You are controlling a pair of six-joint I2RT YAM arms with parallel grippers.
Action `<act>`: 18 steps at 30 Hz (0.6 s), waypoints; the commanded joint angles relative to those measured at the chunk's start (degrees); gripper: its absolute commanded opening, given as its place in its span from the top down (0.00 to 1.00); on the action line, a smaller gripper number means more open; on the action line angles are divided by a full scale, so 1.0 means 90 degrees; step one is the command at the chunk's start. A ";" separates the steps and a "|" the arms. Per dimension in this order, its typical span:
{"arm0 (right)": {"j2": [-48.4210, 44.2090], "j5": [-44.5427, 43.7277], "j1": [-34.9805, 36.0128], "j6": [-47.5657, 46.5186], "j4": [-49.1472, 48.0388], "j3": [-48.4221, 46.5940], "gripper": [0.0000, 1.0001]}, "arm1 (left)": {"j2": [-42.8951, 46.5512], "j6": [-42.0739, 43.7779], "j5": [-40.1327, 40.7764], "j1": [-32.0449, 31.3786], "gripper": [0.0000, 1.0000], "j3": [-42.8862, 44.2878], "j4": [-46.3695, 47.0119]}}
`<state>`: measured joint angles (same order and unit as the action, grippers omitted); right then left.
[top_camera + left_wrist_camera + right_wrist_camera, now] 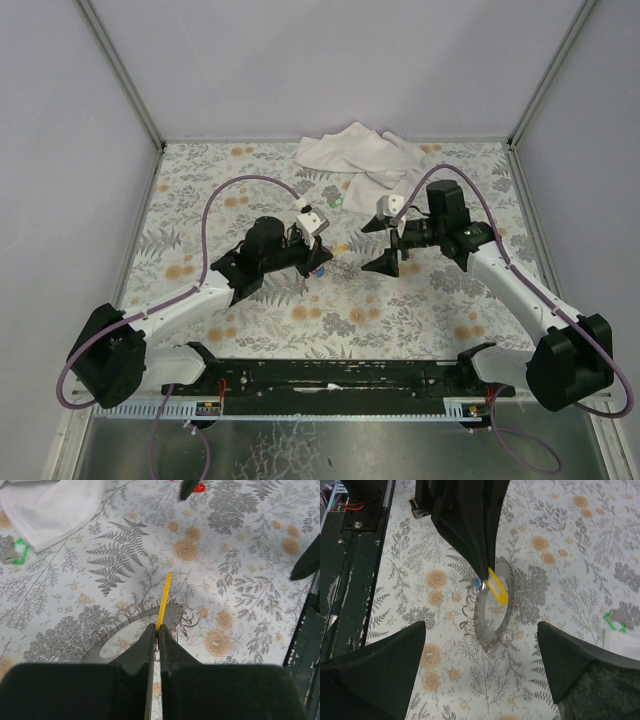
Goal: Remove the keys from the keyring
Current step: Pick up the keyring from the center of the board, then pick up the key from the keyring.
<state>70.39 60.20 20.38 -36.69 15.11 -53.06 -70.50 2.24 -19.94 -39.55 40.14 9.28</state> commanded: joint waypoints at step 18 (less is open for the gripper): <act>0.0333 -0.0430 0.0939 -0.0281 -0.0095 0.0033 0.35 | -0.0012 -0.0277 -0.0473 -0.0608 1.00 0.0213 0.1032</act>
<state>73.58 56.58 28.34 -37.54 13.87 -52.58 -70.63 0.56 -23.16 -44.31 40.38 12.60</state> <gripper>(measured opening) 0.691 0.010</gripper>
